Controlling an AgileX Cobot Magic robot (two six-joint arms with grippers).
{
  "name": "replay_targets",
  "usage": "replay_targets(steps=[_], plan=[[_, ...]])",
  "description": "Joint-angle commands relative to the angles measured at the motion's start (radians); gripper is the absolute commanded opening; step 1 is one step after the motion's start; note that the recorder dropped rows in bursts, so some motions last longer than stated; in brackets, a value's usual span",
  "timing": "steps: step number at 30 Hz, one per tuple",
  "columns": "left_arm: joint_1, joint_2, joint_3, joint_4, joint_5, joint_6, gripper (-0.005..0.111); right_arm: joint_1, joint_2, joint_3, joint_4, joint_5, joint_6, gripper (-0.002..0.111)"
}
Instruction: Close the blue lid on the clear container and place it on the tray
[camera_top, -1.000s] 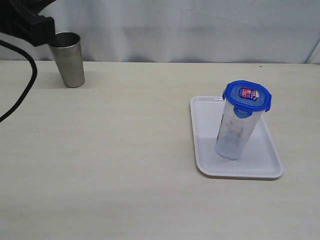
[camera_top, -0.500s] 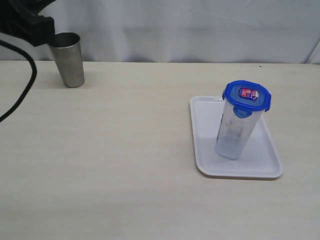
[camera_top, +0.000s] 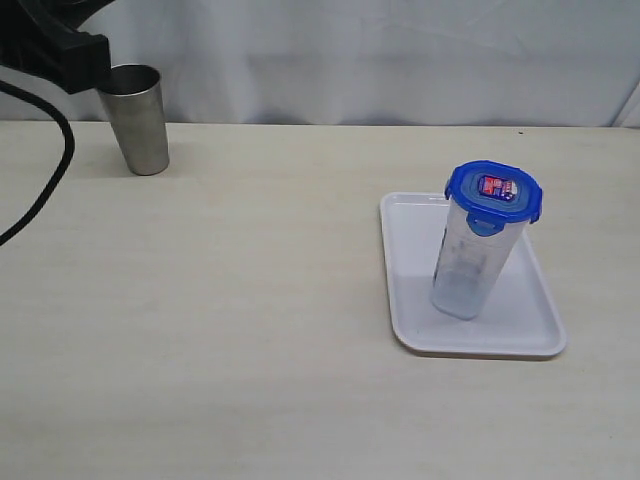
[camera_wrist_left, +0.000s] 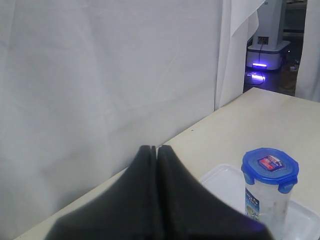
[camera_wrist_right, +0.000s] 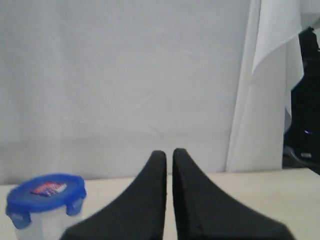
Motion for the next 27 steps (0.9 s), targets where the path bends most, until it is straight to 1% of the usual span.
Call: replay_targets(steps=[1, 9, 18, 27], plan=[[0.0, -0.003, 0.006, 0.0, -0.001, -0.008, 0.0, -0.02, -0.004, 0.019, -0.017, 0.152, -0.052, 0.005], [0.0, -0.003, 0.006, 0.0, -0.001, -0.008, 0.0, -0.02, -0.004, 0.019, -0.023, 0.381, -0.11, 0.005], [0.0, -0.003, 0.006, 0.0, 0.007, -0.008, 0.0, -0.02, -0.004, 0.019, -0.019, 0.379, -0.058, 0.005], [0.0, -0.003, 0.006, 0.0, 0.007, -0.008, 0.0, -0.02, -0.004, 0.019, -0.019, 0.379, -0.058, 0.005]])
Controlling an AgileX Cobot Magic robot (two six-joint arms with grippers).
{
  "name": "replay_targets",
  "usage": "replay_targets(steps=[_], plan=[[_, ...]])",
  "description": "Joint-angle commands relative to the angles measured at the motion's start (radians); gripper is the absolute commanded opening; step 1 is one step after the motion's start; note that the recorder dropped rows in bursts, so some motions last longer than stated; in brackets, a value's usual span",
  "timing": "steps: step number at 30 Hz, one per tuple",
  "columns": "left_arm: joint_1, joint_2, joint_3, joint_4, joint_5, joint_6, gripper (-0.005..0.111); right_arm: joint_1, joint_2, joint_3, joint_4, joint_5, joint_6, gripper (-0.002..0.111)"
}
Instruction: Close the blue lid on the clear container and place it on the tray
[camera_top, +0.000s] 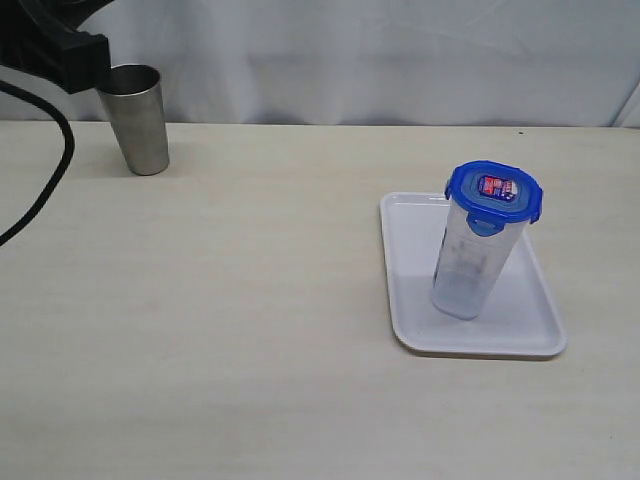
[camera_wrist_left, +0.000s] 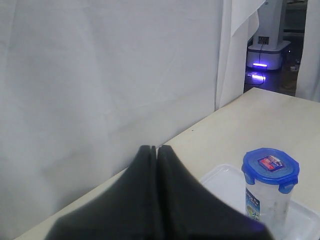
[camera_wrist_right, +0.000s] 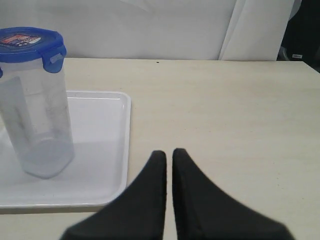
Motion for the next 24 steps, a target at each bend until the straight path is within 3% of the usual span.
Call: replay_targets(steps=[1, 16, 24], plan=[[0.0, -0.003, 0.006, 0.0, 0.007, -0.008, 0.0, -0.006, -0.004, 0.001, -0.007, 0.005, 0.005, 0.005], [0.0, -0.003, 0.006, 0.0, 0.007, -0.008, 0.0, 0.082, -0.004, 0.001, -0.009, -0.005, 0.007, 0.005], [0.0, -0.003, 0.006, 0.0, -0.008, -0.008, 0.0, 0.082, -0.004, 0.001, -0.009, -0.005, 0.007, 0.005]])
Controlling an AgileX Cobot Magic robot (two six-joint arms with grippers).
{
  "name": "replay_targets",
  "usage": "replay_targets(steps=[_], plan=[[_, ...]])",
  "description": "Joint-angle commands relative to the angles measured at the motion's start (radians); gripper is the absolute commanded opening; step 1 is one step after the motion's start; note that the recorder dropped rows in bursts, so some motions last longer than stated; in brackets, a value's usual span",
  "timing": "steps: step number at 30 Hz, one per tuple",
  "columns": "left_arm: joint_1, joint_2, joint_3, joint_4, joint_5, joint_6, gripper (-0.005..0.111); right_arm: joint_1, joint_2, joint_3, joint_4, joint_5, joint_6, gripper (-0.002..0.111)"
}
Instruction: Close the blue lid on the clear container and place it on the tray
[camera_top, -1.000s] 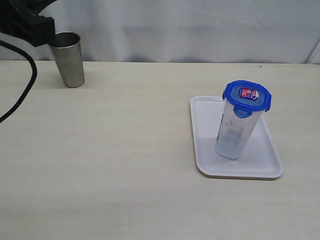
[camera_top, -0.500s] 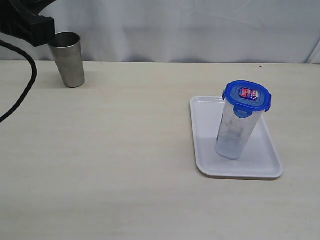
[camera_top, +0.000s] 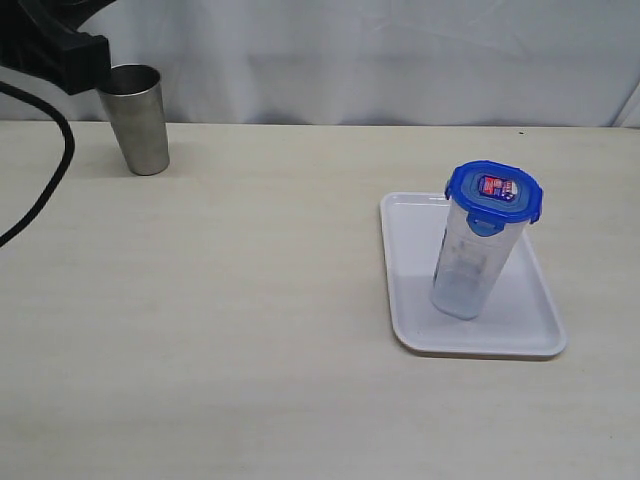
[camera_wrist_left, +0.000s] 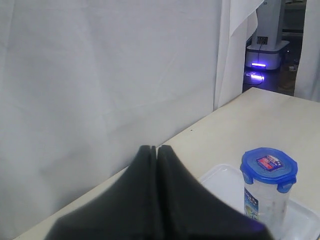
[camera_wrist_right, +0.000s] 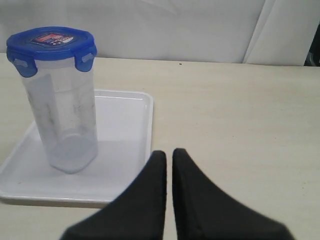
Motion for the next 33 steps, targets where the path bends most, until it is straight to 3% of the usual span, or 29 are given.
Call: replay_targets(steps=[1, 22, 24, 25, 26, 27, 29, 30, 31, 33], plan=[[0.0, -0.003, 0.006, 0.0, -0.004, -0.008, 0.0, 0.001, -0.004, 0.001, -0.009, -0.003, 0.003, 0.005], [0.0, -0.003, 0.006, -0.003, -0.004, -0.008, 0.0, 0.001, -0.004, 0.001, -0.009, -0.003, 0.003, 0.005], [0.0, -0.003, 0.006, -0.13, 0.011, -0.008, 0.0, 0.001, -0.004, 0.001, -0.009, -0.003, 0.003, 0.005], [0.0, -0.003, 0.006, -0.428, 0.011, -0.008, 0.0, 0.001, -0.004, 0.001, -0.009, -0.003, 0.003, 0.005], [0.0, -0.003, 0.008, -0.561, 0.011, -0.008, 0.0, 0.001, -0.004, 0.001, -0.009, -0.003, 0.003, 0.005], [0.0, -0.003, 0.018, -0.863, 0.008, -0.008, 0.0, 0.001, -0.004, 0.001, -0.009, -0.003, 0.003, 0.005], [0.0, -0.013, 0.047, -1.165, 0.009, -0.005, 0.0, 0.001, -0.004, 0.001, -0.009, -0.003, 0.003, 0.005], [0.0, -0.02, 0.062, -1.232, 0.009, 0.003, 0.0, 0.001, -0.004, 0.001, -0.009, -0.003, 0.003, 0.005], [0.0, -0.037, 0.096, -1.405, 0.009, 0.021, 0.0, 0.001, -0.004, 0.001, -0.009, -0.003, 0.003, 0.005], [0.0, -0.067, 0.135, -1.506, 0.028, 0.026, 0.0, 0.001, -0.004, 0.001, -0.009, -0.003, 0.003, 0.005]])
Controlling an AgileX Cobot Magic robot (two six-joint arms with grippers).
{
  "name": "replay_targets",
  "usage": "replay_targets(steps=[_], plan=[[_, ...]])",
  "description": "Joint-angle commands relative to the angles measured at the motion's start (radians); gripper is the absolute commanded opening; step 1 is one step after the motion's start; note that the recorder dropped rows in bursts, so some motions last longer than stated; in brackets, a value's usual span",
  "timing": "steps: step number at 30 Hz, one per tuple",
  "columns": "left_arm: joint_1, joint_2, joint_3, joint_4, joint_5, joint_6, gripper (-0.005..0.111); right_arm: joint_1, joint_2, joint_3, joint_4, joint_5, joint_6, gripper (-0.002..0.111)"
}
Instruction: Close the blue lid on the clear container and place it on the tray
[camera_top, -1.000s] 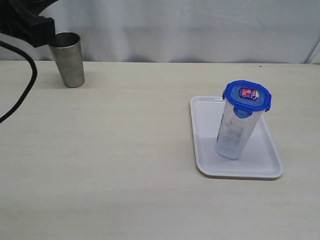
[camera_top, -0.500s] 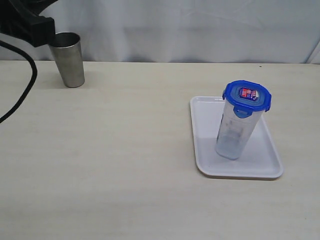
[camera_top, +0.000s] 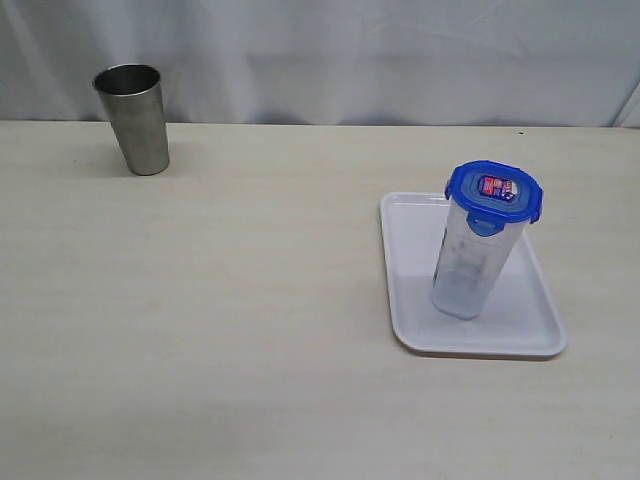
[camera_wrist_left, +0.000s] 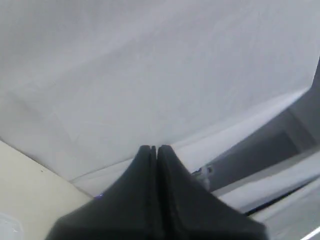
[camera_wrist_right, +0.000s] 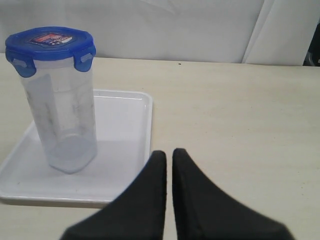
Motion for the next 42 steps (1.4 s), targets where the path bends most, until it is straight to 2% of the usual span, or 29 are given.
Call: replay_targets(steps=[1, 3, 5, 6, 7, 8, 9, 10, 13, 15, 18, 34, 38, 42], plan=[[0.0, -0.056, 0.063, -0.25, 0.068, 0.039, 0.0, 0.001, -0.004, 0.001, -0.009, -0.003, 0.003, 0.005], [0.0, -0.103, 0.088, -0.368, 0.147, 0.171, 0.0, 0.001, -0.004, 0.001, -0.009, -0.003, 0.003, 0.005], [0.0, -0.16, 0.141, -0.545, 0.089, 0.484, 0.0, 0.001, -0.004, 0.001, -0.009, -0.003, 0.003, 0.005], [0.0, -0.196, 0.183, -0.595, -0.014, 0.738, 0.0, 0.001, -0.004, 0.001, -0.009, -0.003, 0.003, 0.005], [0.0, -0.217, 0.211, -0.574, -0.075, 0.85, 0.0, 0.001, -0.004, 0.001, -0.009, -0.003, 0.003, 0.005], [0.0, -0.262, 0.266, -0.481, -0.156, 0.974, 0.0, 0.001, -0.004, 0.001, -0.009, -0.003, 0.003, 0.005], [0.0, -0.282, 0.288, -0.43, -0.177, 1.012, 0.0, 0.001, -0.004, 0.001, -0.009, -0.003, 0.003, 0.005], [0.0, -0.334, 0.336, -0.374, -0.19, 1.13, 0.0, 0.001, -0.004, 0.001, -0.009, -0.003, 0.003, 0.005], [0.0, -0.446, 0.41, -0.384, -0.158, 1.386, 0.0, 0.001, -0.004, 0.001, -0.009, -0.003, 0.003, 0.005], [0.011, -0.511, 0.432, -0.384, -0.091, 1.508, 0.0, 0.001, -0.004, 0.001, -0.009, -0.003, 0.003, 0.005], [0.072, -0.583, 0.461, -0.382, -0.021, 1.539, 0.0, 0.001, -0.004, 0.001, -0.009, -0.003, 0.003, 0.005], [0.341, -0.815, 0.592, -0.377, 0.026, 1.565, 0.0, 0.001, -0.004, 0.001, -0.009, -0.003, 0.003, 0.005], [0.372, -0.87, 0.617, -0.384, 0.053, 1.635, 0.0, 0.001, -0.004, 0.001, -0.009, -0.003, 0.003, 0.005], [0.376, -0.93, 0.656, -0.384, 0.058, 1.699, 0.0, 0.001, -0.004, 0.001, -0.009, -0.003, 0.003, 0.005]])
